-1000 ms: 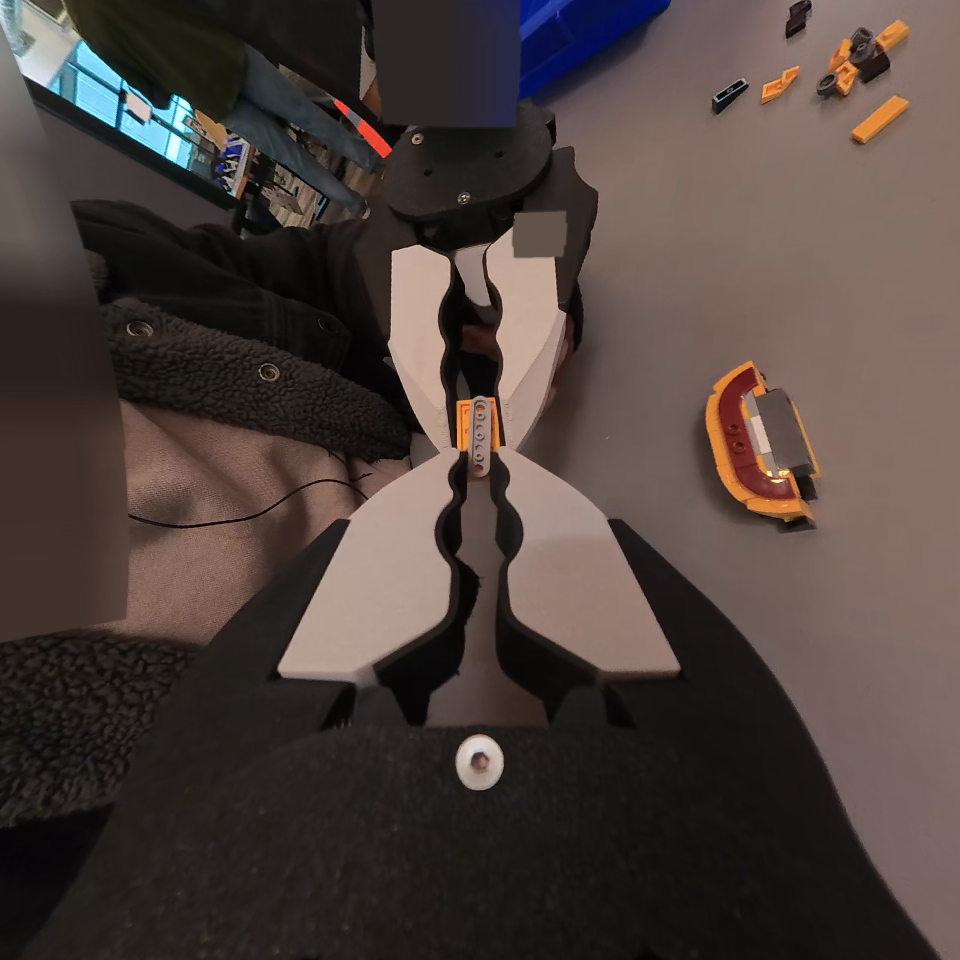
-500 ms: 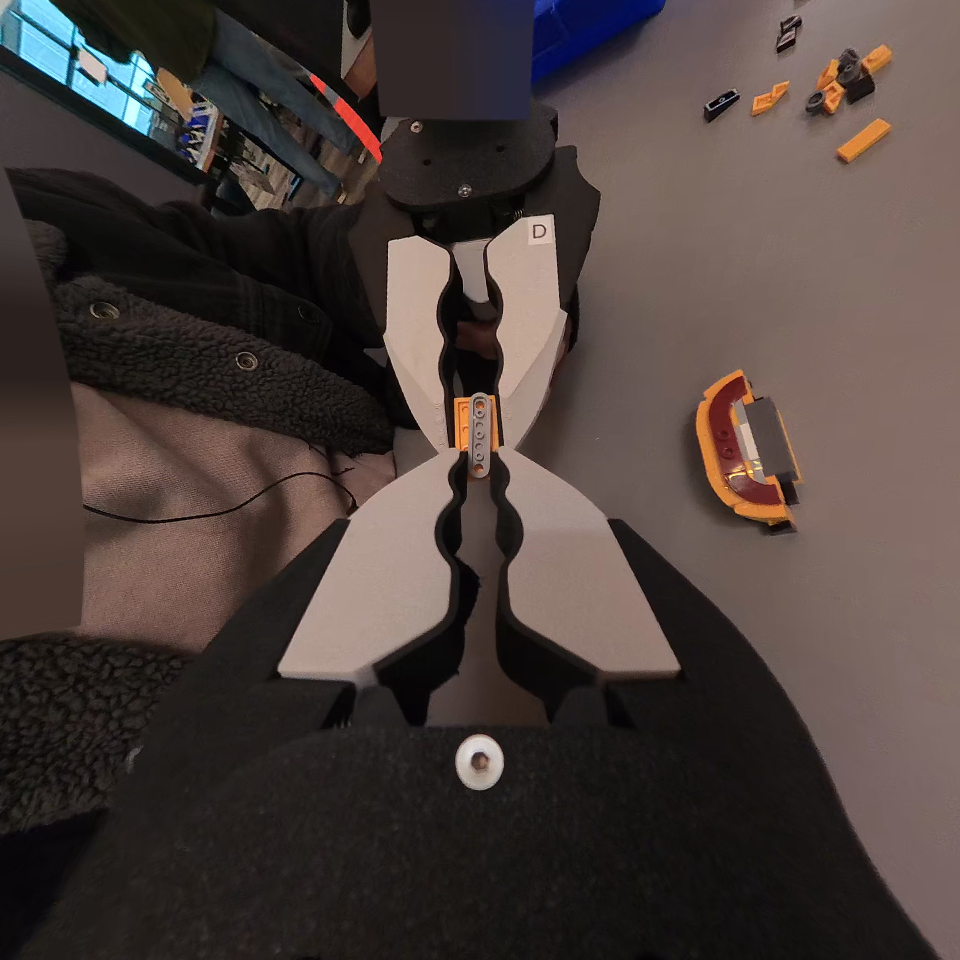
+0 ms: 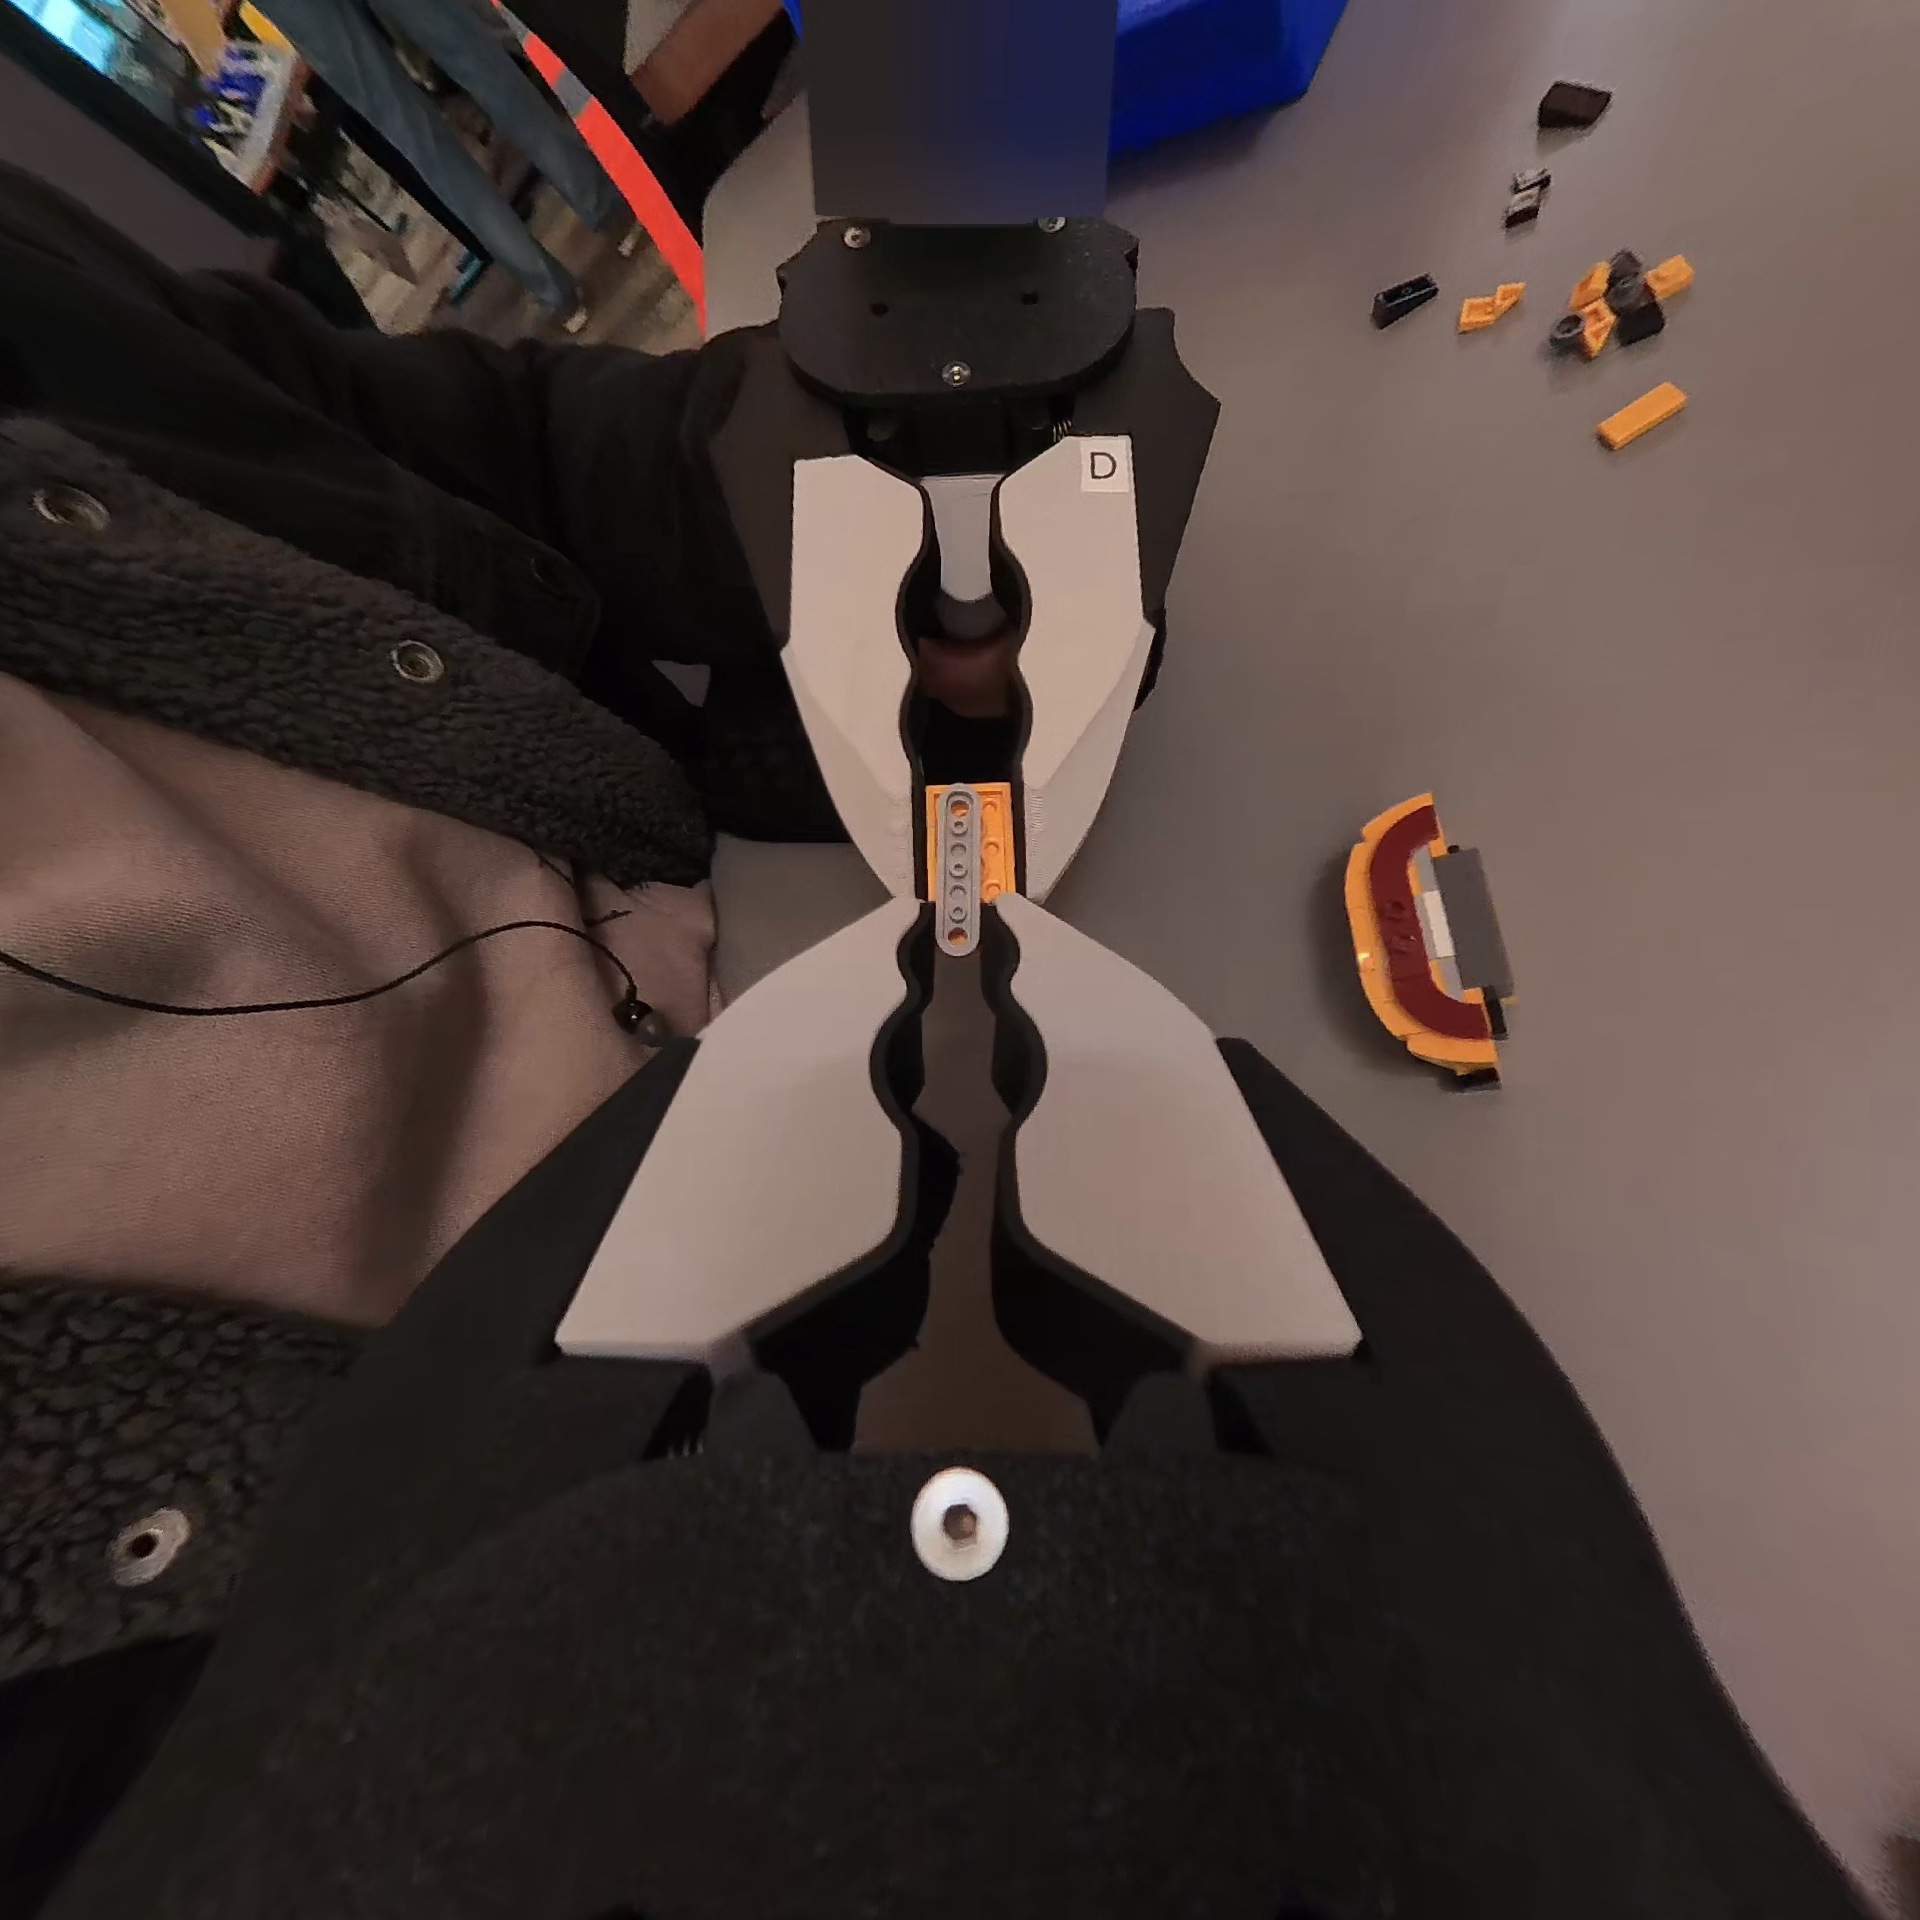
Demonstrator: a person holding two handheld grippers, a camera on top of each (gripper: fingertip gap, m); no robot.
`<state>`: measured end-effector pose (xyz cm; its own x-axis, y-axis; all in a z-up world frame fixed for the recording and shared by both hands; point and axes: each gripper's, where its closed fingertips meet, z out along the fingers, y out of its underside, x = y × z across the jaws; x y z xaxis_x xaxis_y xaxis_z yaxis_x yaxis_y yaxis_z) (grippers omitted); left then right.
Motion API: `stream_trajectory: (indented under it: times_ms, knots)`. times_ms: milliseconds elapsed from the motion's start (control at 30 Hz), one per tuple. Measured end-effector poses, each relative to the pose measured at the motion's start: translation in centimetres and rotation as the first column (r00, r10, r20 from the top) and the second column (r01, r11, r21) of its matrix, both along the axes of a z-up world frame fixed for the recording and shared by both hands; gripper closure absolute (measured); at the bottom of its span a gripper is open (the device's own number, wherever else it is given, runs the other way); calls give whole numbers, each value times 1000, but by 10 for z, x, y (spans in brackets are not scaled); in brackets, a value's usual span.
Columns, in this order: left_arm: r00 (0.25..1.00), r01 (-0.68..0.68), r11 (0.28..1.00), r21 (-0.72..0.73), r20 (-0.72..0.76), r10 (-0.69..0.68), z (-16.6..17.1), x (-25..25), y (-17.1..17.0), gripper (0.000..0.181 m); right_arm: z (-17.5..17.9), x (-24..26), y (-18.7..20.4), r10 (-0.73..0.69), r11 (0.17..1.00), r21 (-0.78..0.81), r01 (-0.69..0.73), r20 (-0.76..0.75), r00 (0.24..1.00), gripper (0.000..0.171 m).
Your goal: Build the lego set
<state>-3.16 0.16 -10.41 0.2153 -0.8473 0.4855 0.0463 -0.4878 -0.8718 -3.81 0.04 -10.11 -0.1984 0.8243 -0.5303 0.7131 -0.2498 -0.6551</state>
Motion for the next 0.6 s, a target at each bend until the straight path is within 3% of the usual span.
stream_trajectory:
  times_ms: [600]
  knots:
    - [999,-32,961,274,-19,39,14,3,-7,164,13,2,-7,120,957,274,-95,-75,990,163]
